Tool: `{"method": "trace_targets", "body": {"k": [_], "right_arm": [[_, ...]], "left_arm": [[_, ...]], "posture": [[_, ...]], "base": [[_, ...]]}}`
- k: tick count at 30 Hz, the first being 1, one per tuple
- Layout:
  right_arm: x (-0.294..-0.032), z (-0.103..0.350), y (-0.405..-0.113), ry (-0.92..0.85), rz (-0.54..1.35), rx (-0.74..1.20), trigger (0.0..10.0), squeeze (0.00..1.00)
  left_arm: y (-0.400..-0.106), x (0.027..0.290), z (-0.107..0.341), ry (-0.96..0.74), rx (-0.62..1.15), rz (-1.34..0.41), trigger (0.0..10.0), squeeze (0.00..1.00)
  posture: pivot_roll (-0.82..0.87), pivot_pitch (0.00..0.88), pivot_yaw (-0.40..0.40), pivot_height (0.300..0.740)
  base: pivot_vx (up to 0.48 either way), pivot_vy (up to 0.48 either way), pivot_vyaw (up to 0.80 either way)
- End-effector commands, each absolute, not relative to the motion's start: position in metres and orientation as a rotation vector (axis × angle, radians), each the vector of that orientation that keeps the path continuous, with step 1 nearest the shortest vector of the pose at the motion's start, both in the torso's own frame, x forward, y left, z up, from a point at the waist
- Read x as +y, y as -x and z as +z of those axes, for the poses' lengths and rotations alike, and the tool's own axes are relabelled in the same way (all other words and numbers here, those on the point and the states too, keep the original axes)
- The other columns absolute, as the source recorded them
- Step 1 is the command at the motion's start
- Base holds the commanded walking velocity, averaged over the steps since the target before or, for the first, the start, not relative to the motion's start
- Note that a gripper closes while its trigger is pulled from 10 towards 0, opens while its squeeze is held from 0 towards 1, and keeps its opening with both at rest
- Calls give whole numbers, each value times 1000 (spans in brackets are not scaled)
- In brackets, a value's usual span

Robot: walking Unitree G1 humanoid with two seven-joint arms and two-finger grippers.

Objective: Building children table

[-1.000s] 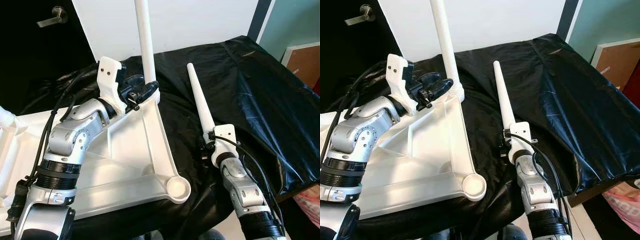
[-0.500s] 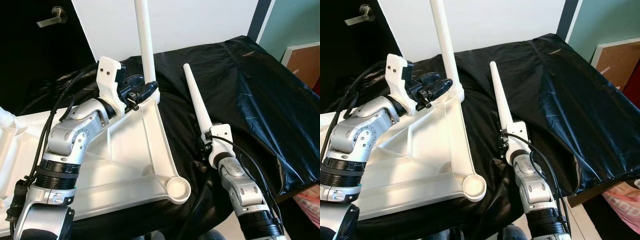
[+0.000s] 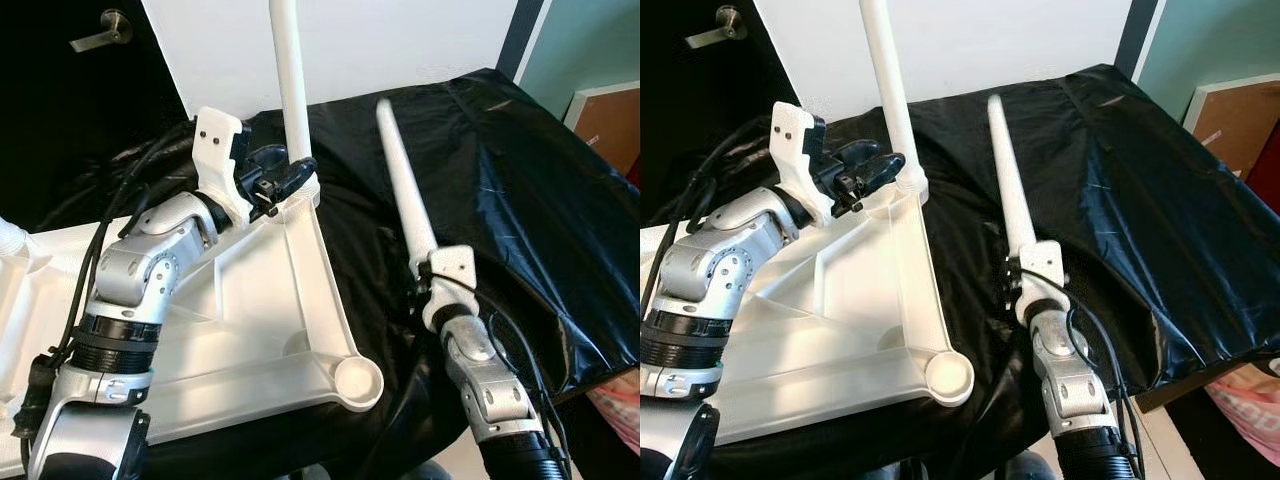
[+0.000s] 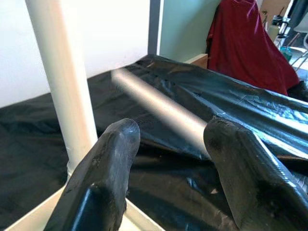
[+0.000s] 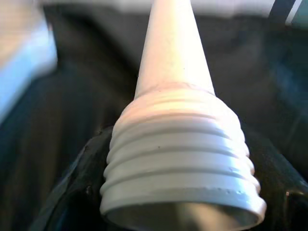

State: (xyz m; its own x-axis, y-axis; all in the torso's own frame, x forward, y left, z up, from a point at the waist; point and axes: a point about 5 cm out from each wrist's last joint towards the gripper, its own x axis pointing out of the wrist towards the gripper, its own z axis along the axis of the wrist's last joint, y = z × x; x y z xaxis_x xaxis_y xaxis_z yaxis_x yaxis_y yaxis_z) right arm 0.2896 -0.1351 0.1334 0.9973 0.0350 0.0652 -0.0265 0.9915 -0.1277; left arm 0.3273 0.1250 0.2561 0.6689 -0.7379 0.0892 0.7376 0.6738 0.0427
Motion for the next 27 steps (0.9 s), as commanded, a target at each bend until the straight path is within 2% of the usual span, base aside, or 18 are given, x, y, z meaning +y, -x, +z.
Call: {"method": "trace_targets", "body": {"k": [1, 5, 9, 12, 13, 14, 24, 25, 26, 27], "right_arm": [[-132, 150, -288, 128, 29, -178, 10000, 0], [-129, 174, -287, 117, 50, -326, 10000, 0], [-128, 178, -287, 116, 57, -349, 10000, 0], [-120, 192, -283, 134, 125, -458, 10000, 0], [-118, 193, -282, 137, 150, -479, 10000, 0], [-115, 194, -281, 142, 171, -497, 10000, 0], [-108, 198, -279, 165, 229, -558, 10000, 0], [-103, 204, -279, 189, 267, -601, 10000, 0], [-103, 204, -279, 189, 267, -601, 10000, 0], [-99, 211, -280, 210, 291, -648, 10000, 0]], "left_arm": [[-325, 121, 258, -18, -97, -942, 10000, 0], [-331, 116, 260, 2, -90, -972, 10000, 0], [-332, 115, 261, 10, -91, -977, 10000, 0], [-334, 109, 268, 151, -81, -1043, 10000, 0], [-334, 108, 270, 189, -79, -1064, 10000, 596], [-333, 106, 274, 255, -81, -1111, 10000, 1000], [-331, 103, 285, 387, -98, -1237, 10000, 1000], [-330, 99, 291, 437, -105, -1314, 10000, 1000], [-330, 99, 291, 437, -105, -1314, 10000, 1000], [-330, 95, 296, 451, -114, -1374, 10000, 851]], "posture": [[-71, 69, 71, 740], [-76, 60, 75, 740], [-78, 57, 75, 740], [-79, 49, 74, 740], [-78, 46, 73, 740], [-78, 45, 72, 740], [-87, 39, 76, 740], [-88, 36, 78, 740], [-88, 36, 78, 740], [-89, 36, 77, 740]], "base": [[0, 0, 0], [0, 0, 0], [0, 0, 0], [0, 0, 0], [0, 0, 0], [0, 0, 0], [0, 0, 0], [0, 0, 0], [0, 0, 0], [0, 0, 0]]}}
